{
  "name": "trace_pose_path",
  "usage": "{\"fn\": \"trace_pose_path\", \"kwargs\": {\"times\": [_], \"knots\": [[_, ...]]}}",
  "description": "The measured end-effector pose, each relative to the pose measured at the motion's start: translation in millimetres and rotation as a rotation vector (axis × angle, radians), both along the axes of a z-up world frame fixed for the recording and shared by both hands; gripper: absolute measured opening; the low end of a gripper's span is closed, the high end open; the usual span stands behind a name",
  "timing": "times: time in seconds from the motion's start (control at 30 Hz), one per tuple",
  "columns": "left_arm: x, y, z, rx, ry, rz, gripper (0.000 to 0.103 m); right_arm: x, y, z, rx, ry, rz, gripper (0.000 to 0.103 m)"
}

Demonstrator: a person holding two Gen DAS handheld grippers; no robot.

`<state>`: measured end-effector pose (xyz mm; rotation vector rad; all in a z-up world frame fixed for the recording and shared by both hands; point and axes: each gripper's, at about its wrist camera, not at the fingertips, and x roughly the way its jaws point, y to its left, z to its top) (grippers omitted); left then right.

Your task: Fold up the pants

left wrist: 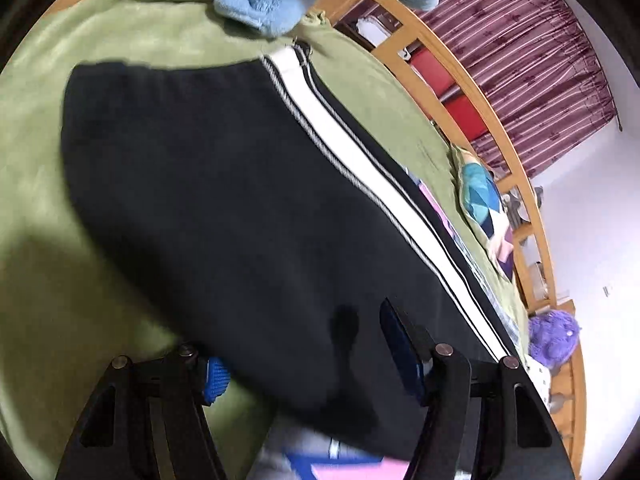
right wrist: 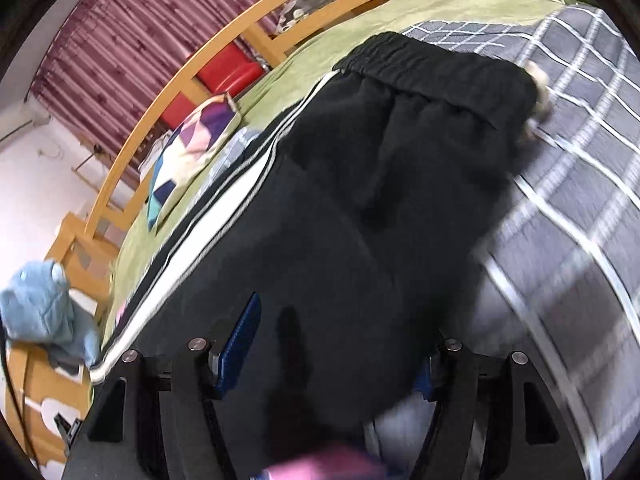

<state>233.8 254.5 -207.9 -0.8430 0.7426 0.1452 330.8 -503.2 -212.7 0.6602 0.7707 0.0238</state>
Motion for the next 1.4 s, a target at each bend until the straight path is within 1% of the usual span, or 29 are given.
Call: {"fn": "trace_pose_path", "kwargs": {"times": [0.03, 0.07, 0.1, 0.13, 0.17, 0.23, 0.27, 0.3, 0.37, 0.43, 0.5, 0.57, 0.6, 0.67, 0.73, 0.8, 0.83, 0.87, 0.9, 0.93, 0.97, 1.0, 1.03, 1.07, 1.17, 1.2, 1.33, 1.37, 1.4], "knots": [[6, 1, 2, 0.032, 0.009, 0.006, 0.06, 11, -2, 0, 0.012, -0.006, -0.005, 0.073], [12, 1, 3, 0.059, 0.027, 0.013, 0.047, 21, -4, 1, 0.016, -0.006, -0.009, 0.074], [23, 0, 5, 0.08, 0.061, 0.02, 0.028, 26, -5, 2, 0.014, -0.003, -0.015, 0.067], [26, 3, 7, 0.086, 0.08, 0.02, 0.018, 33, -6, 3, 0.006, 0.007, -0.039, 0.051], [27, 6, 12, 0.078, 0.078, 0.008, 0.012, 38, -9, 6, -0.027, 0.035, -0.072, 0.015], [25, 8, 36, 0.079, 0.05, 0.003, 0.011, 40, -12, 17, -0.012, 0.041, -0.051, 0.014], [17, 8, 51, 0.086, 0.032, -0.005, 0.011, 33, -15, 27, 0.001, 0.014, -0.05, 0.012], [8, 4, 72, 0.1, 0.007, -0.026, 0.01, 21, -16, 48, 0.008, -0.021, -0.033, 0.011], [-9, -6, 101, 0.133, -0.018, -0.056, 0.01, 2, -16, 78, -0.01, -0.062, -0.006, 0.011], [-37, -18, 129, 0.215, -0.027, -0.086, 0.011, -26, -15, 114, -0.079, -0.084, 0.015, 0.011], [-73, -26, 141, 0.26, -0.018, -0.12, 0.011, -62, -21, 135, -0.119, -0.09, 0.042, 0.011], [-103, -30, 137, 0.25, -0.013, -0.139, 0.011, -97, -31, 139, -0.133, -0.076, 0.071, 0.011], [-121, -33, 127, 0.248, 0.018, -0.143, 0.011, -113, -34, 134, -0.137, -0.06, 0.088, 0.012], [-138, -42, 102, 0.248, 0.08, -0.153, 0.011, -135, -39, 117, -0.163, -0.007, 0.118, 0.016], [-146, -55, 62, 0.237, 0.187, -0.164, 0.012, -153, -44, 78, -0.152, 0.082, 0.118, 0.018], [-153, -62, 37, 0.274, 0.258, -0.143, 0.015, -162, -48, 39, -0.098, 0.156, 0.133, 0.02], [-158, -64, 33, 0.291, 0.263, -0.134, 0.019, -172, -49, 26, -0.077, 0.173, 0.123, 0.024], [-161, -64, 33, 0.299, 0.267, -0.127, 0.033, -181, -51, 18, -0.052, 0.181, 0.109, 0.033], [-165, -66, 37, 0.311, 0.296, -0.113, 0.05, -194, -55, 13, -0.015, 0.164, 0.09, 0.036], [-168, -66, 40, 0.323, 0.31, -0.107, 0.055, -208, -60, 14, 0.009, 0.134, 0.074, 0.037], [-171, -68, 46, 0.339, 0.307, -0.106, 0.058, -220, -64, 17, 0.017, 0.109, 0.065, 0.045], [-176, -69, 53, 0.362, 0.292, -0.106, 0.058, -234, -69, 21, 0.011, 0.072, 0.042, 0.058], [-180, -70, 59, 0.383, 0.279, -0.105, 0.058, -242, -73, 24, 0.003, 0.044, 0.02, 0.066], [-181, -72, 66, 0.402, 0.269, -0.104, 0.06, -249, -79, 26, 0.001, 0.006, -0.014, 0.078], [-184, -78, 78, 0.401, 0.256, -0.093, 0.063, -242, -92, 20, 0.075, -0.01, -0.053, 0.079], [-184, -78, 79, 0.39, 0.251, -0.085, 0.064, -230, -95, 14, 0.14, -0.018, -0.07, 0.079], [-183, -81, 83, 0.363, 0.244, -0.058, 0.064, -191, -99, -9, 0.262, -0.018, -0.173, 0.079], [-183, -80, 83, 0.358, 0.243, -0.052, 0.064, -181, -102, -10, 0.289, -0.015, -0.212, 0.075], [-185, -80, 85, 0.349, 0.237, -0.047, 0.064, -173, -103, -6, 0.279, -0.008, -0.252, 0.054]]}}
